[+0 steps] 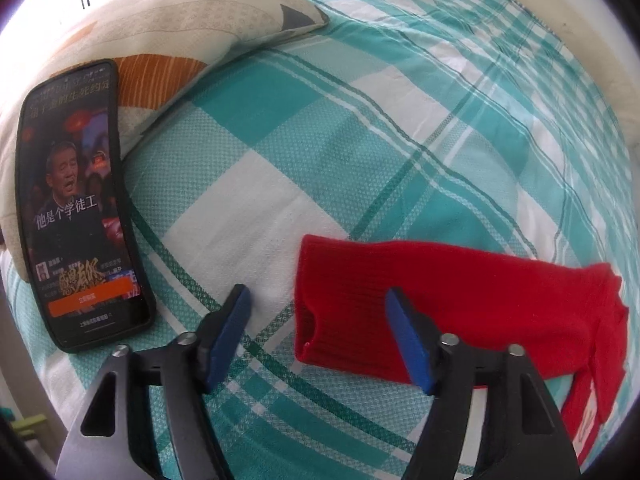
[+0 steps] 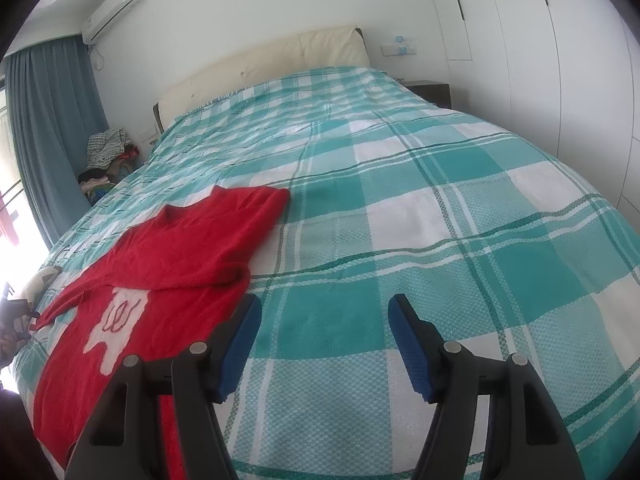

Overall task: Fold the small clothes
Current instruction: 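Grasp the red sleeve with the left gripper and fold it across the sweater body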

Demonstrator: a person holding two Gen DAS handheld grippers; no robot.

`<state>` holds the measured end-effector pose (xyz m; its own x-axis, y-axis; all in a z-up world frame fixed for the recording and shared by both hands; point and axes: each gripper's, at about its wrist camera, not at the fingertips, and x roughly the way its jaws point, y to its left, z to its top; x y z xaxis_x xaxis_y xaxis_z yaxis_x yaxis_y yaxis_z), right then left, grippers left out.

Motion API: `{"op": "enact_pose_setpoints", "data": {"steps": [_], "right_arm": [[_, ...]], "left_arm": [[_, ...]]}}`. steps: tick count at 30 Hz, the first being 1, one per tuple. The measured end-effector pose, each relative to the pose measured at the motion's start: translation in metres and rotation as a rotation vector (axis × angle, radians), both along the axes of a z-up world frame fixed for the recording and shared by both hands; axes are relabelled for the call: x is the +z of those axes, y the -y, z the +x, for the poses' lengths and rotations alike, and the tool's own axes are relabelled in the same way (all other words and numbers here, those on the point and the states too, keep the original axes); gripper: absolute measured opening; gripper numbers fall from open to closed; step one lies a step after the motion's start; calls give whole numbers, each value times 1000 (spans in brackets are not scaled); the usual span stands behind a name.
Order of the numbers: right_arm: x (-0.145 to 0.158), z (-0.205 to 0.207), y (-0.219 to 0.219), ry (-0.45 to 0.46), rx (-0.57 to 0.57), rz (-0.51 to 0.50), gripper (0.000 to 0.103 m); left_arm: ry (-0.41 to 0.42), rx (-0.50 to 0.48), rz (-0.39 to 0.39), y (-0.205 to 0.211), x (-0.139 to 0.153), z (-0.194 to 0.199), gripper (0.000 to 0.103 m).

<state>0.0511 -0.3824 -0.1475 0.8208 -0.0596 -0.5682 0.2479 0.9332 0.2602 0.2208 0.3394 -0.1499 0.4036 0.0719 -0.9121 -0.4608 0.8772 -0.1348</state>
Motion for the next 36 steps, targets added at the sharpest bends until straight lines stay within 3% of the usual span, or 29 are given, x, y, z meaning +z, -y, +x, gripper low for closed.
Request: {"op": "enact_pose_setpoints", "data": {"steps": [1,2,5,8,13,16,20,24,26,29,32,36], "right_arm": [[0,0,1,0,-3,5,66],[0,0,1,0,-4,9,66],[2,-1,0,9,-3,7,66],[5,-2,0,22,1,9,66],[9,-3,0,36,11,20,66],[12,-4,-1,48,14,15,66],[15,-7,4,60,2,23,66],[17,-9,8,71,-8,36,66],[17,-9,9,73,-9,35,66],[19,-8,9,76,-6,29,66],[20,-10,9,80,-8,16,66],[21,-12,12,89,-13,31,66]], "left_arm": [[-4,-19,6,2,0,1,6],[1,-24,-5,2,3,2,3],[71,-27,35,11,32,4,3],[169,-110,59,43,85,17,2],[346,-334,92,144,183,41,3],[418,-485,85,220,220,51,3],[447,-676,79,321,235,55,3],[439,-814,93,404,222,51,4],[406,-852,106,433,203,52,12],[322,-838,121,455,172,52,78],[323,-816,125,446,157,46,83],[282,-718,167,398,135,45,91]]}}
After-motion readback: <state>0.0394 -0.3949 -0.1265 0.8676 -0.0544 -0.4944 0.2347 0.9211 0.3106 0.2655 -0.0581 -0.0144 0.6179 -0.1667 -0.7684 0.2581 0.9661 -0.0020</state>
